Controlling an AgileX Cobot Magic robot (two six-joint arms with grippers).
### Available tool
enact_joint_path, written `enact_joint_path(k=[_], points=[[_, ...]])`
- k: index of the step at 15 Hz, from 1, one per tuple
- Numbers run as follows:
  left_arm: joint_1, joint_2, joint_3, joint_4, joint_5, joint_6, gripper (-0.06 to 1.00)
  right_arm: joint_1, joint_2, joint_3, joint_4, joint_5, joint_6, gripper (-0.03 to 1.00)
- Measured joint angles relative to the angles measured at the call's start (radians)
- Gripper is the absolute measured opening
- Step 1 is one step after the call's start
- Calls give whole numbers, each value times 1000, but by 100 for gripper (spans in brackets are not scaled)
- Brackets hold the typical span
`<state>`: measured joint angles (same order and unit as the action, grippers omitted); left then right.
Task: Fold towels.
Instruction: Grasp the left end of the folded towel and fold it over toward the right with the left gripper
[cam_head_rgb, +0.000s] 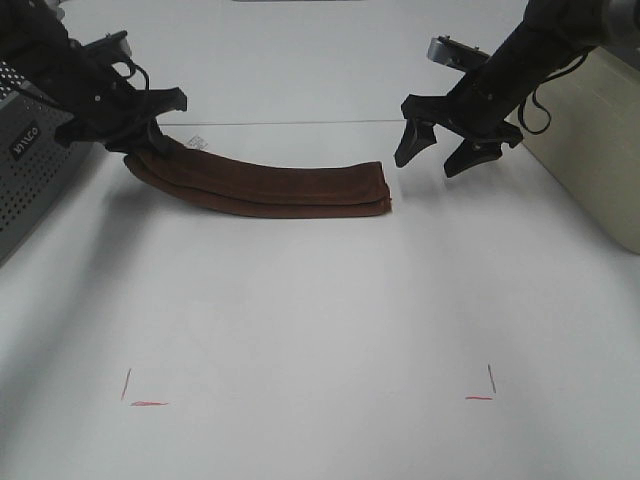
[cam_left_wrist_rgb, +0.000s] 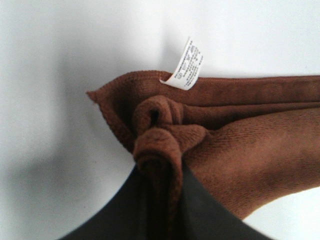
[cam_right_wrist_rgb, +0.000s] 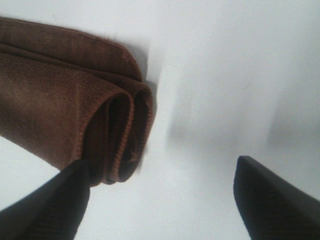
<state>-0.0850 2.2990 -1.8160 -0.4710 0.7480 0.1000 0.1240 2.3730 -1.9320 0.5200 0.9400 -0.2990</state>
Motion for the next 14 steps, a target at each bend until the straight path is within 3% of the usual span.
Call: enact_joint_path(k=[2,3,5,11,13,14], points=[[-23,-11,-126,22,84,-82,8,0,0,0,0,22,2,75],[-23,-11,-126,22,84,-82,8,0,0,0,0,22,2,75],[-94,-9,-190,1,95,-124,8,0,0,0,0,33,18,75],[-225,145,-280,-137,52,-196,8,0,0,0,0,78,19,75],[-251,178,-296,-177,16,-218,14,0,0,0,-1,96,19,75],[-261,186,-297,-192,2,-226,22,0,0,0,-1,108,20,75]])
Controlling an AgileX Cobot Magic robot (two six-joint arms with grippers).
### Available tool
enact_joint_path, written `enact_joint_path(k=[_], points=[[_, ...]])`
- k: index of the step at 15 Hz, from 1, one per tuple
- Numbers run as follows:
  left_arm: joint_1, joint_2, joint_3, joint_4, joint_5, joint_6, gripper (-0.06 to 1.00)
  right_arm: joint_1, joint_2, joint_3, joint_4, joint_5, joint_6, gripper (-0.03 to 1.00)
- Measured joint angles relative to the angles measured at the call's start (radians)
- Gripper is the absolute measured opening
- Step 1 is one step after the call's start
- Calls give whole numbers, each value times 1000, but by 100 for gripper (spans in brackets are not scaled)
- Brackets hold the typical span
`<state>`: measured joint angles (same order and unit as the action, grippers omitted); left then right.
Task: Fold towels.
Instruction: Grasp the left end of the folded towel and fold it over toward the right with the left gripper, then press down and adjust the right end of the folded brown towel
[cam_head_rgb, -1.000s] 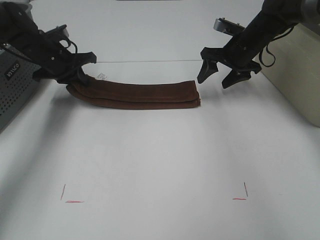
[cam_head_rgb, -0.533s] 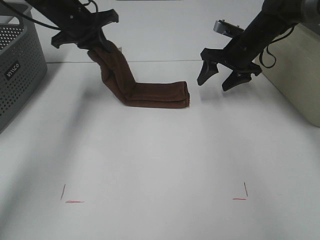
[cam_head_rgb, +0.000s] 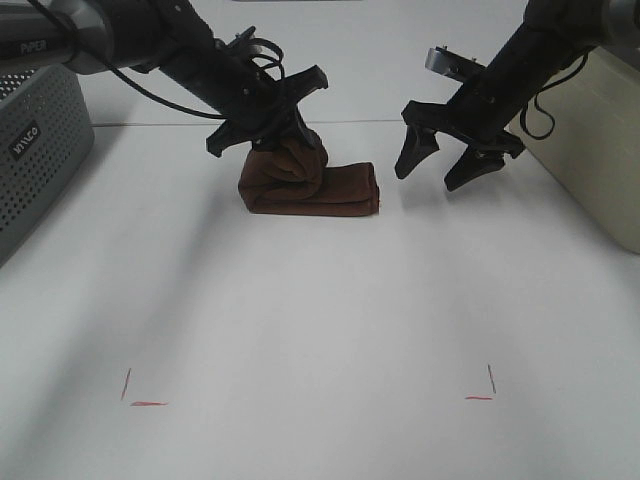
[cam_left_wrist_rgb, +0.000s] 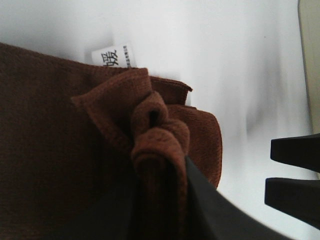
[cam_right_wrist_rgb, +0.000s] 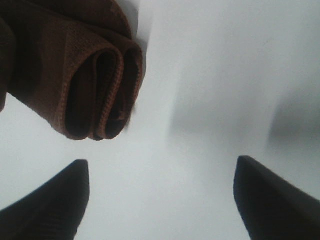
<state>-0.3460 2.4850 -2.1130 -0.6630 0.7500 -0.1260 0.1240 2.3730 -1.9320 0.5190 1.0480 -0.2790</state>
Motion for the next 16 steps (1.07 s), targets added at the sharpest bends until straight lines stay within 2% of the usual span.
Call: enact_joint_path(k=[3,4,6,9,11,13,15,16], points=[[-21,1,-2,-52,-65,-6,61,0,-1,0,0,15,0,75],[-26,1,-2,-94,-85,-7,67,0,-2,0,0,22,0,75],[-28,-2,-2,-179,-96,8,71,0,-18,0,1,23,0,75],[-5,-49,-2,-184,-115,158,72,0,-63,0,59,28,-1,75],[49,-95,-3,-134,-138,206,72,0,-67,0,168,31,-30,75],[109,-123,-10,-67,-141,212,72,0,-67,0,330,32,-102,75],[158,-128,-10,-39,-116,212,72,17,-67,0,467,28,-165,75],[175,-128,-10,-32,-101,212,72,36,-67,0,504,17,-186,75]])
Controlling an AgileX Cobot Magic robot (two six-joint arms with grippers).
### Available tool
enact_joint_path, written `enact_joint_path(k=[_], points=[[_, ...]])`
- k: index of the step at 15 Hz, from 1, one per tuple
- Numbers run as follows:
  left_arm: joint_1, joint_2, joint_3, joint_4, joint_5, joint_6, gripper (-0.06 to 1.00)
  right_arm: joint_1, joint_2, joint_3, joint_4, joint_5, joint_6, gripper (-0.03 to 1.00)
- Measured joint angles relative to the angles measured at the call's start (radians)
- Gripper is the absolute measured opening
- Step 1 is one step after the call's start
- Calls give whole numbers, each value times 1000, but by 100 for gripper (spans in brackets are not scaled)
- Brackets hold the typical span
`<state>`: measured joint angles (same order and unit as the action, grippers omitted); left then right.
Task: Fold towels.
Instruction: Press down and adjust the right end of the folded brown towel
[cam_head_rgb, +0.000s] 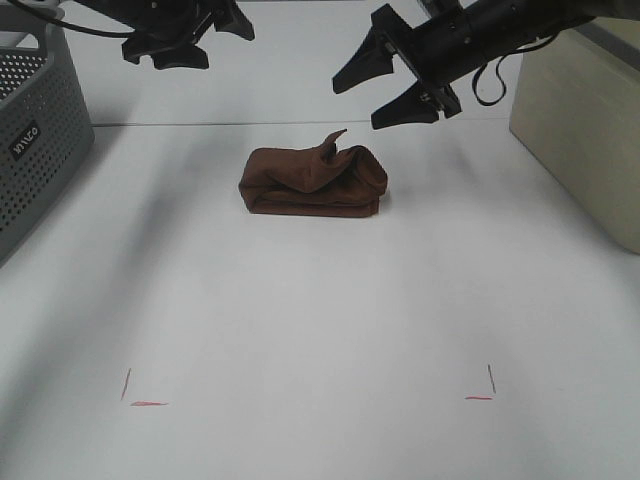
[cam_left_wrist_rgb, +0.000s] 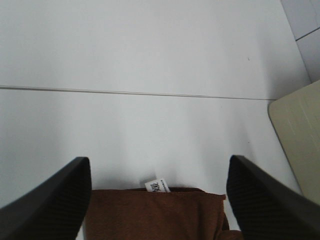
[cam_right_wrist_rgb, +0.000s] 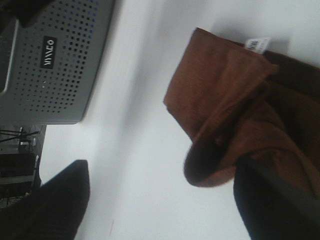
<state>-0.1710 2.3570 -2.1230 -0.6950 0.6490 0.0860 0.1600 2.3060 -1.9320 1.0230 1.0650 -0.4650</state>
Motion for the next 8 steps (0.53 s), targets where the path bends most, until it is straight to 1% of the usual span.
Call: enact_joint_path(k=[2,3,4,5,6,8], points=[[25,0,0,4,12,0,72,58,0,0,23,-54,-15,75],[31,0,0,4,12,1,72,71,2,0,29,-74,-17,75],[45,0,0,4,14,1,72,111,14,0,49,-123,-18,75],[48,0,0,5,14,1,72,123,23,0,57,-131,-20,75],[55,0,0,5,15,1,72,157,74,0,117,-151,-50,75],[55,0,0,5,17,1,72,165,125,0,139,-173,-59,75]])
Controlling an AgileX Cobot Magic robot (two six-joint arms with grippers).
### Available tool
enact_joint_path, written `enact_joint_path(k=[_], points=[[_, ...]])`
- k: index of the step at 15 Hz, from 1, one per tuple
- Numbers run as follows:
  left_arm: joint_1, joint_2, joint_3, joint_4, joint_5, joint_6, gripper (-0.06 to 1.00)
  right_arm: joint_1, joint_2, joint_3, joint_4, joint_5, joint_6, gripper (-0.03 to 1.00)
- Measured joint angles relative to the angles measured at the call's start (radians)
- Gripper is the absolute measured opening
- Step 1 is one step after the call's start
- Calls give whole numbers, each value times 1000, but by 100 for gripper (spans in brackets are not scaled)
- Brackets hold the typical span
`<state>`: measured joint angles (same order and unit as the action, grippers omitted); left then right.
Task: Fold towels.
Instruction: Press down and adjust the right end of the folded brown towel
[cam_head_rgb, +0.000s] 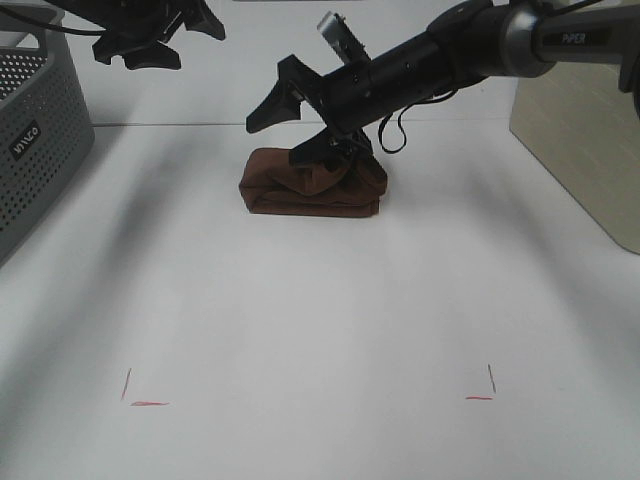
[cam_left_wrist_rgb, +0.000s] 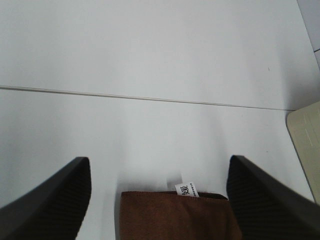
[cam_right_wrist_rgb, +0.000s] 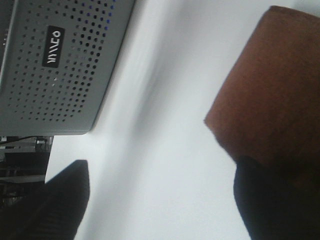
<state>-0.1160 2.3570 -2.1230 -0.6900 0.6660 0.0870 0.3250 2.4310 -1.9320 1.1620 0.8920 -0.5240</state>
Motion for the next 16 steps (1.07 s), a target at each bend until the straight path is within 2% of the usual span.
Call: enact_joint_path(k=[3,8,12,16], points=[[0,0,0,0,0,0,72,-24,20,0,-88,-29,32,75],[0,0,0,0,0,0,72,-97,23,0,-244,-25,114,75],[0,0,0,0,0,0,72,-117,23,0,-281,-13,115,75],[3,-7,0,20,26,0,72,-156,-16,0,-354,51,120,75]])
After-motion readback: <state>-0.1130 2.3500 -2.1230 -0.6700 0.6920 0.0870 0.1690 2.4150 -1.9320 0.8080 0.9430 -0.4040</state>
